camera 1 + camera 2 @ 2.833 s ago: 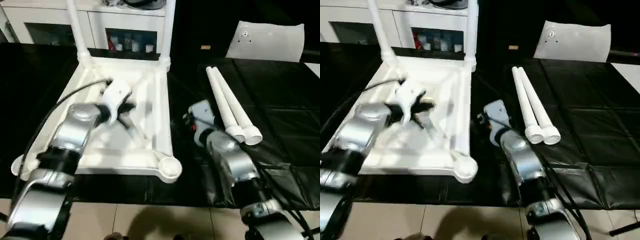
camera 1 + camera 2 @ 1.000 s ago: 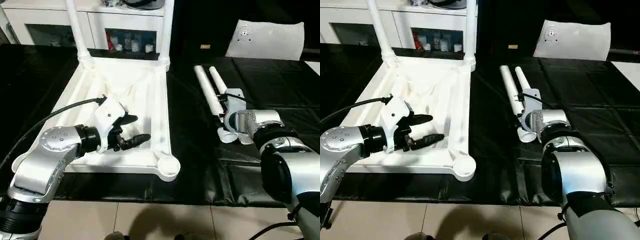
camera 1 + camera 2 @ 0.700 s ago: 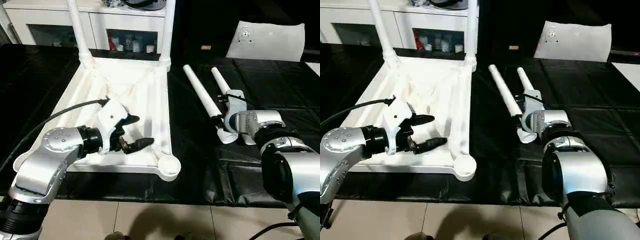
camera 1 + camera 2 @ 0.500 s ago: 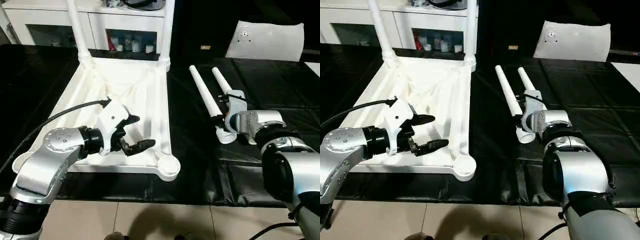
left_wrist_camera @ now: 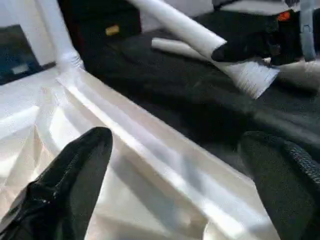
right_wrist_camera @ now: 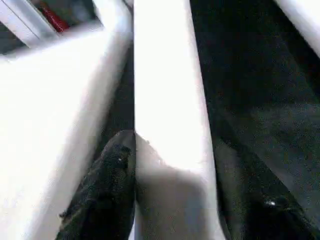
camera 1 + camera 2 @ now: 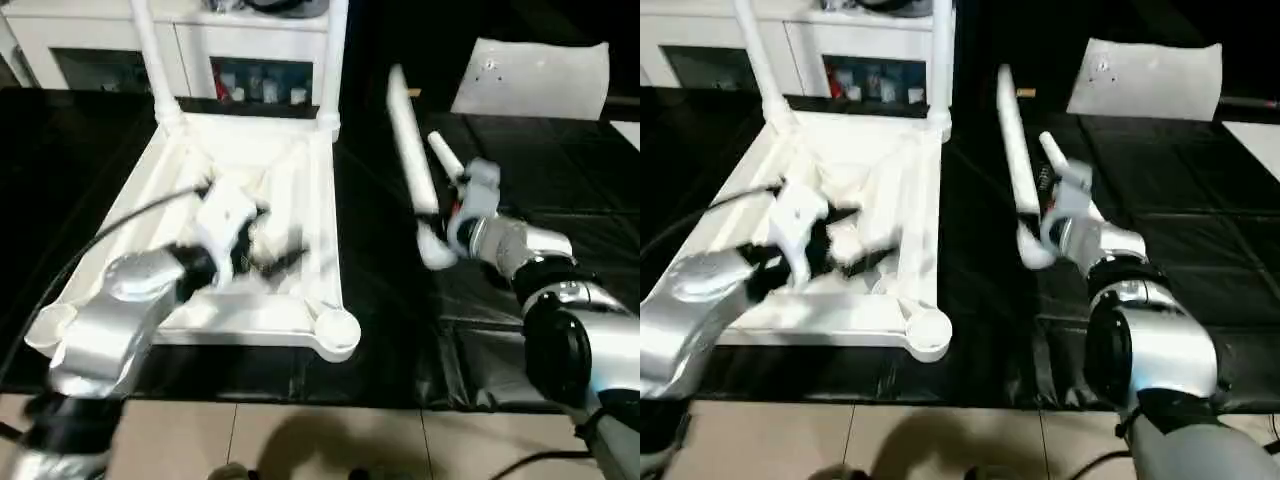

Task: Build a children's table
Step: Pick table leg

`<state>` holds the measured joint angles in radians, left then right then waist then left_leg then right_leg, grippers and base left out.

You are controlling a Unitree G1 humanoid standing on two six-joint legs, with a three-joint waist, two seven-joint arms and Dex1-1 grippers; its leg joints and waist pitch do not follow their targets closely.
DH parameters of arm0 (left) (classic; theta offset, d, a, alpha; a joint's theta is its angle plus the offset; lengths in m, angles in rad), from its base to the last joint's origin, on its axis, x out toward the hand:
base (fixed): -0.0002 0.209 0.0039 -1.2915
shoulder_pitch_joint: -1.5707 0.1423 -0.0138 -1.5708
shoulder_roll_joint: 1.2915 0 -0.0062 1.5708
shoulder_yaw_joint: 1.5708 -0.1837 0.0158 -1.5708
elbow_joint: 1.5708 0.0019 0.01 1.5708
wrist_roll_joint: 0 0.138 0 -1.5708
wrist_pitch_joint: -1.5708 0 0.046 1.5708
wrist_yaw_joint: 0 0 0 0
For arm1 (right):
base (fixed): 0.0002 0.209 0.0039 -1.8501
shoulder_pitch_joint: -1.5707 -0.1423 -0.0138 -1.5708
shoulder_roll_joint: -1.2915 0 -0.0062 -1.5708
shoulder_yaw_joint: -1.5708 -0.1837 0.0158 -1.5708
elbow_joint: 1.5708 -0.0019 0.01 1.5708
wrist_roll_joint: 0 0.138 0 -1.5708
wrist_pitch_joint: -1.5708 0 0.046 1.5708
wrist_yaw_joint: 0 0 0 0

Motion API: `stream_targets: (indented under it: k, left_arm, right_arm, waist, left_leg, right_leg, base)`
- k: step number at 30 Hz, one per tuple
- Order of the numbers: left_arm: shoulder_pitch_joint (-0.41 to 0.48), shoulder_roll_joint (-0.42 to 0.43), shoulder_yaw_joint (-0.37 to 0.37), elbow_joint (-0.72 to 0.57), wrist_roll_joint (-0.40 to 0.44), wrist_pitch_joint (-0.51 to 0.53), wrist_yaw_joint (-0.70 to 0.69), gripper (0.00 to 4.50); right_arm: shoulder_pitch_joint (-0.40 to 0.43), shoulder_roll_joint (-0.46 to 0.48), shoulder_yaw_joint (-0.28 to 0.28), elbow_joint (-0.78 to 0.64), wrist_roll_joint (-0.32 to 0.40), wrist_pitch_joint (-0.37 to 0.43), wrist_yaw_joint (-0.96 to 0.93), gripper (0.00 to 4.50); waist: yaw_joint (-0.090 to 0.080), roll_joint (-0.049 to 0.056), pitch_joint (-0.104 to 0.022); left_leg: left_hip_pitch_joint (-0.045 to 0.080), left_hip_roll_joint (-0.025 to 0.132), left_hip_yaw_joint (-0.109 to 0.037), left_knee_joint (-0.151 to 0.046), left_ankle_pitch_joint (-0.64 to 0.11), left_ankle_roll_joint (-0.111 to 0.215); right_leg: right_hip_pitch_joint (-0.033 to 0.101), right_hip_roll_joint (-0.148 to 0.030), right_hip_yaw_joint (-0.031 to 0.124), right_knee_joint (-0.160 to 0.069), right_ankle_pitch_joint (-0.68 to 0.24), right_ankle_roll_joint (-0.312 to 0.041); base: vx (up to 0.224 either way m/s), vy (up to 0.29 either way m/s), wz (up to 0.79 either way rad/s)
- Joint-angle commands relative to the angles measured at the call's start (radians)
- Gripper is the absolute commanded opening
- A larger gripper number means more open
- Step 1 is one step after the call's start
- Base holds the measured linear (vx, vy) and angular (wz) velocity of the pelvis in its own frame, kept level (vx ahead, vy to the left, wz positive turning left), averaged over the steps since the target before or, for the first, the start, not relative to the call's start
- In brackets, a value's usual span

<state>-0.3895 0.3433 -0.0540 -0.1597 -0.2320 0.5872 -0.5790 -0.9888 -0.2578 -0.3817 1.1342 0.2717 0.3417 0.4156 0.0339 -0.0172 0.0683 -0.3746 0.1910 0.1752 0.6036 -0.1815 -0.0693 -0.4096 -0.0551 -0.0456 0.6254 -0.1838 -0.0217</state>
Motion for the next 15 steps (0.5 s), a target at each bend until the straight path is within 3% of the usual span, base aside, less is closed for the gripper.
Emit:
stream_targets:
  k: [1,2,3,5,6,7,9,11,12,13,14,15]
  left_arm:
    - [-0.041,-0.040,0.022,0.011,-0.057,0.031,0.013,4.50]
    - [-0.049,-0.054,0.027,0.015,-0.072,0.037,0.012,4.50]
    - [-0.081,-0.090,0.038,0.038,-0.096,0.043,0.025,4.50]
    - [-0.103,-0.112,0.046,0.054,-0.112,0.046,0.032,4.50]
    - [-0.157,-0.156,0.064,0.099,-0.144,0.044,0.041,4.50]
    - [-0.187,-0.181,0.080,0.126,-0.162,0.047,0.052,4.50]
    - [-0.222,-0.208,0.102,0.161,-0.181,0.051,0.067,4.50]
    - [-0.239,-0.221,0.114,0.180,-0.192,0.054,0.070,4.50]
    - [-0.263,-0.238,0.133,0.208,-0.210,0.058,0.079,4.50]
    - [-0.275,-0.246,0.142,0.222,-0.220,0.062,0.083,4.50]
    - [-0.305,-0.269,0.170,0.258,-0.251,0.076,0.095,4.50]
    - [-0.310,-0.272,0.173,0.266,-0.255,0.079,0.097,4.50]
  right_arm:
    - [0.038,0.022,-0.046,-0.134,0.096,0.002,0.104,1.91]
    - [0.051,0.030,-0.055,-0.166,0.118,0.008,0.130,1.90]
    - [0.114,0.056,-0.060,-0.296,0.186,0.067,0.199,1.89]
    - [0.161,0.075,-0.056,-0.388,0.230,0.104,0.245,1.89]
    - [0.277,0.096,0.011,-0.554,0.268,0.126,0.331,1.89]
    - [0.332,0.104,0.036,-0.635,0.301,0.162,0.366,1.89]
    - [0.384,0.114,0.055,-0.716,0.345,0.205,0.398,1.88]
    - [0.410,0.118,0.061,-0.758,0.371,0.229,0.410,1.88]
    - [0.445,0.120,0.084,-0.807,0.385,0.239,0.428,1.88]
    - [0.461,0.122,0.092,-0.832,0.392,0.249,0.436,1.88]
    - [0.506,0.127,0.115,-0.899,0.415,0.278,0.458,1.88]
    - [0.513,0.129,0.117,-0.912,0.420,0.285,0.461,1.88]
  waist:
    - [0.002,0.011,-0.084]
    - [0.005,0.010,-0.084]
    - [0.004,0.009,-0.085]
    - [0.007,0.005,-0.083]
    - [0.010,0.003,-0.083]
    - [0.018,0.005,-0.080]
    - [0.024,0.005,-0.083]
    - [0.018,0.000,-0.079]
    - [0.021,0.003,-0.075]
    - [0.019,0.001,-0.075]
    - [0.020,0.007,-0.074]
    - [0.023,0.006,-0.075]
  left_leg:
    - [0.010,0.027,0.001,-0.053,-0.145,0.041]
    - [0.009,0.027,0.000,-0.055,-0.134,0.054]
    - [0.007,0.028,-0.002,-0.054,-0.121,0.061]
    - [0.008,0.027,-0.002,-0.057,-0.119,0.073]
    - [0.010,0.027,-0.001,-0.057,-0.121,0.074]
    - [0.013,0.026,0.001,-0.056,-0.127,0.078]
    - [0.012,0.029,-0.005,-0.061,-0.125,0.066]
    - [0.007,0.028,-0.008,-0.064,-0.150,0.049]
    - [0.015,0.023,-0.001,-0.060,-0.176,0.042]
    - [0.010,0.025,-0.008,-0.065,-0.181,0.036]
    - [0.011,0.022,-0.006,-0.064,-0.183,0.033]
    - [0.019,0.025,-0.006,-0.063,-0.194,0.033]
  right_leg:
    - [0.060,-0.060,0.039,-0.062,-0.073,-0.252]
    - [0.063,-0.061,0.039,-0.062,-0.057,-0.256]
    - [0.063,-0.061,0.037,-0.059,-0.048,-0.265]
    - [0.066,-0.060,0.038,-0.064,-0.049,-0.257]
    - [0.065,-0.061,0.038,-0.069,-0.068,-0.251]
    - [0.064,-0.060,0.038,-0.077,-0.083,-0.234]
    - [0.066,-0.065,0.037,-0.076,-0.114,-0.224]
    - [0.067,-0.068,0.034,-0.083,-0.185,-0.217]
    - [0.059,-0.064,0.037,-0.096,-0.244,-0.192]
    - [0.064,-0.067,0.035,-0.093,-0.279,-0.181]
    - [0.061,-0.064,0.035,-0.099,-0.297,-0.166]
    - [0.055,-0.065,0.036,-0.102,-0.305,-0.157]
  base:
    - [0.000,0.000,0.00]
    - [0.000,0.000,0.00]
    - [0.000,0.000,0.00]
    - [0.000,0.000,0.00]
    - [0.000,0.000,0.00]
    - [0.000,0.000,0.00]
    - [0.000,0.000,0.00]
    - [0.000,0.000,0.00]
    - [0.000,0.000,0.00]
    - [0.000,0.000,0.00]
    - [0.000,0.000,0.00]
    - [0.000,0.000,0.00]
